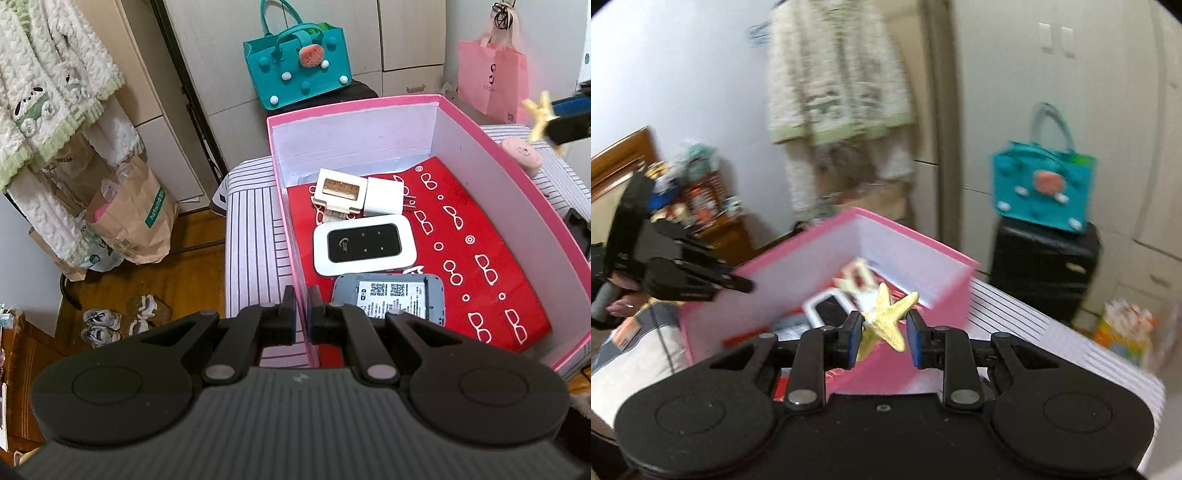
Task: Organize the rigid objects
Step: 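Place the yellow starfish in the box beside the cube, release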
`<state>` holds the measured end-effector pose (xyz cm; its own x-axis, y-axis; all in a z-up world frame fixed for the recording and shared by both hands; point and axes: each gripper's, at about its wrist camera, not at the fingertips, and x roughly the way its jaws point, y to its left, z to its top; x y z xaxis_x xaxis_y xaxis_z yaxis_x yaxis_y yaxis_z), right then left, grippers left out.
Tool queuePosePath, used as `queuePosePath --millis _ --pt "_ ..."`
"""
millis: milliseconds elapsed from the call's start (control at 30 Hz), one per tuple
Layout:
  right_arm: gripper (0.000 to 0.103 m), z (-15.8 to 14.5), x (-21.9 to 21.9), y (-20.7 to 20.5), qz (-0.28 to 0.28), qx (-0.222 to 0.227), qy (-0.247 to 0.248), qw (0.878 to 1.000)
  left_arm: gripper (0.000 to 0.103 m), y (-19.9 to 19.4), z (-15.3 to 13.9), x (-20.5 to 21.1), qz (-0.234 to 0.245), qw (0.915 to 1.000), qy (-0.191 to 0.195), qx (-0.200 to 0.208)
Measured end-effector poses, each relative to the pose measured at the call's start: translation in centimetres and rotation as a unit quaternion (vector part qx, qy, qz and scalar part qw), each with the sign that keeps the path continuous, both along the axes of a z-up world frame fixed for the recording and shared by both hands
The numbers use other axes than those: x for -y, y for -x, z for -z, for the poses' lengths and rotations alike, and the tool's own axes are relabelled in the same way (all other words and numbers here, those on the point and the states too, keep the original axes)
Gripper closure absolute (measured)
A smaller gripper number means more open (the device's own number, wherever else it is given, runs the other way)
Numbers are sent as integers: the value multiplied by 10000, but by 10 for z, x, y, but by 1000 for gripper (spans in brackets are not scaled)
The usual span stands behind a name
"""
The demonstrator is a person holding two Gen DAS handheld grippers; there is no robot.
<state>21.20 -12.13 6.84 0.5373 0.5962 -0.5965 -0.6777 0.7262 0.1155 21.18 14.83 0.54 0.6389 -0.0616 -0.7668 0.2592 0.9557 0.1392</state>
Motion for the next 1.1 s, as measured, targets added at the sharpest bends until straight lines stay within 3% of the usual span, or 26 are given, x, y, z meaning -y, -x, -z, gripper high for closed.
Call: queuePosePath --millis 167,267,467,567,600,633,900,1100 --pt "73 29 -52 -17 -292 -97 477 9984 98 1 0 -3 -17 9999 116 22" --pt "73 46 -76 -30 -288 -133 1076 9937 98 1 0 -2 31 10000 52 36" --pt "73 59 -101 -54 -430 -250 2012 9783 98 0 -1 -7 30 9998 206 1" --pt "72 60 -105 -51 -473 -97 2382 9700 98 2 0 -7 49 9998 198 42" --pt "68 60 -104 -48 -436 -7 2464 9682 98 2 0 -8 49 9998 209 47" --pt "63 60 -100 -47 -373 86 2470 9682 98 3 0 -8 49 9997 219 51" --pt "58 19 -49 -6 -145 345 1384 9897 98 3 0 -7 56 9997 209 76" --pt "58 4 4 18 270 -172 862 9958 98 4 1 -5 0 9997 205 124"
